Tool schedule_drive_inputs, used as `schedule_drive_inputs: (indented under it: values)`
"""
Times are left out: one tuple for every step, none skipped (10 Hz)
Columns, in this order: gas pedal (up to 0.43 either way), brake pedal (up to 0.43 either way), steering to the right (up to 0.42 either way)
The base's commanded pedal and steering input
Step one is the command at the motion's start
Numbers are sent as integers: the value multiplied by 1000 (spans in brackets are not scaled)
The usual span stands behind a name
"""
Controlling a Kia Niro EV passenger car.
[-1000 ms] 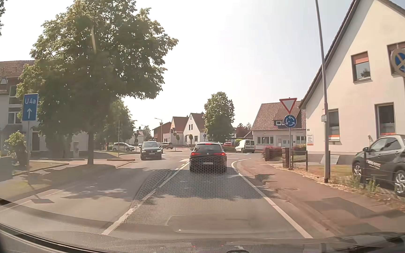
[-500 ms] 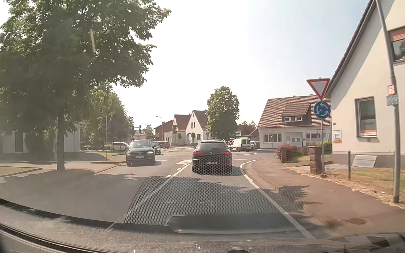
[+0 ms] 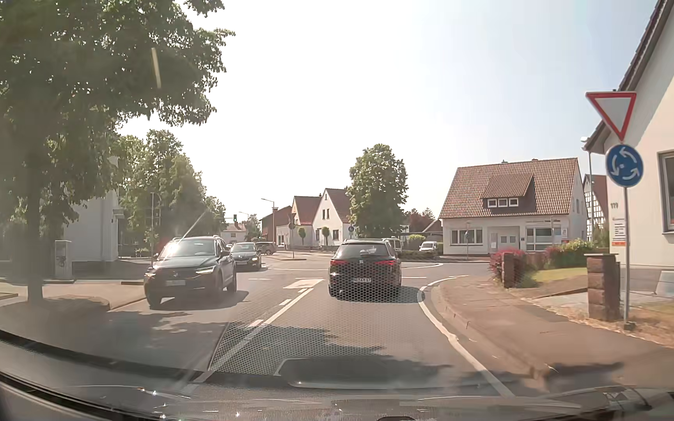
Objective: Follow the waypoints while adhering to traffic rules and regulations
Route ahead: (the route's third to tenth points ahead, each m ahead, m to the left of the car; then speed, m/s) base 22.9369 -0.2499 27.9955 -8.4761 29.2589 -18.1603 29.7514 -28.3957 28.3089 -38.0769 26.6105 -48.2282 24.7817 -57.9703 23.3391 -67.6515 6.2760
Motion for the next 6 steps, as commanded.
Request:
schedule_drive_inputs:
  values:
    - [0, 73, -14]
    - [0, 55, -13]
    - [0, 37, -12]
    - [0, 18, -9]
    - [0, 6, -7]
    - [0, 0, -7]
